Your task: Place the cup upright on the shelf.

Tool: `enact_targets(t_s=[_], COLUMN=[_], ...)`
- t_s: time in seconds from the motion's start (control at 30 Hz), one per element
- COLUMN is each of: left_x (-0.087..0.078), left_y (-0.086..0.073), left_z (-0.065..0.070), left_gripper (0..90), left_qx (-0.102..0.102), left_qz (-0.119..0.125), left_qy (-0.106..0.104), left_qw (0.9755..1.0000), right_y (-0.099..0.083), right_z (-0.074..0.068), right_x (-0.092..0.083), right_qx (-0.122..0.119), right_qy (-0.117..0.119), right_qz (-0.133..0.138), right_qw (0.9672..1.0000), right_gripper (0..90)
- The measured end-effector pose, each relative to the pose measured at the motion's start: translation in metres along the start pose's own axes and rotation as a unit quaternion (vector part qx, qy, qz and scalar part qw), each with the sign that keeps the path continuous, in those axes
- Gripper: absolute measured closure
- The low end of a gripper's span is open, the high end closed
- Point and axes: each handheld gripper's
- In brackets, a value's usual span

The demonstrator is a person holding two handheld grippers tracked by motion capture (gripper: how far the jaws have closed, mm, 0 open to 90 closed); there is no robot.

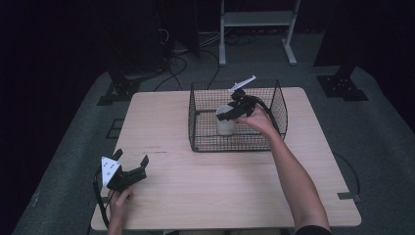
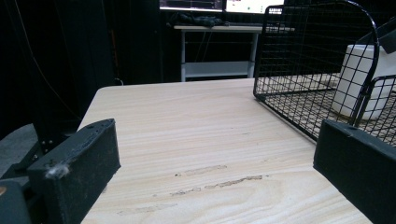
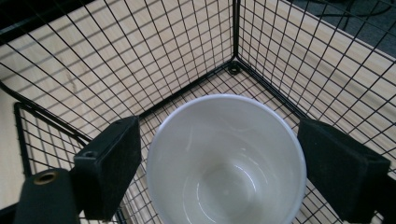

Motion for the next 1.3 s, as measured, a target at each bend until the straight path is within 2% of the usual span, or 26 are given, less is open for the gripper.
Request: enact_targets(t_s=[0.13, 0.43, 0.8, 1.0, 1.3], left_x=[0.0, 0.0, 0.0, 0.0, 0.0], left_y=[0.0, 0.0, 0.0, 0.0, 0.0], left_z=[0.0, 0.0, 0.002, 0.001, 0.001], left_gripper=[0.0, 0.0, 0.0, 0.0, 0.0], left_qx=[0.0, 0.002, 0.006, 0.004, 0.005], left_qz=[0.0, -0.001, -0.003, -0.003, -0.002], left_qy=[0.0, 0.0, 0.0, 0.0, 0.0], left_qw=[1.0, 1.0, 1.0, 1.0, 1.0], right_y=[0.001, 0.002, -0.002, -0.003, -0.01], right_z=[0.0, -0.002, -0.014, -0.022, -0.024], right_x=[-0.005, -0.024, -0.054, -0.069, -0.081], right_qx=[-0.001, 0.014, 0.007, -0.004, -0.003], right_qy=[-0.005, 0.004, 0.013, 0.013, 0.017], right_qz=[0.013, 0.054, 0.088, 0.091, 0.096], right_qw=[0.9999, 0.9984, 0.9961, 0.9958, 0.9952], right_gripper=[12.8, 12.5, 12.5, 12.6, 12.7])
Point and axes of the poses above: each handheld gripper's, and its own axes: x roughly forward along the jaws, y roughly out of its top, z roughly to its right, and after that the axes turned 1 degree about y, right-handed
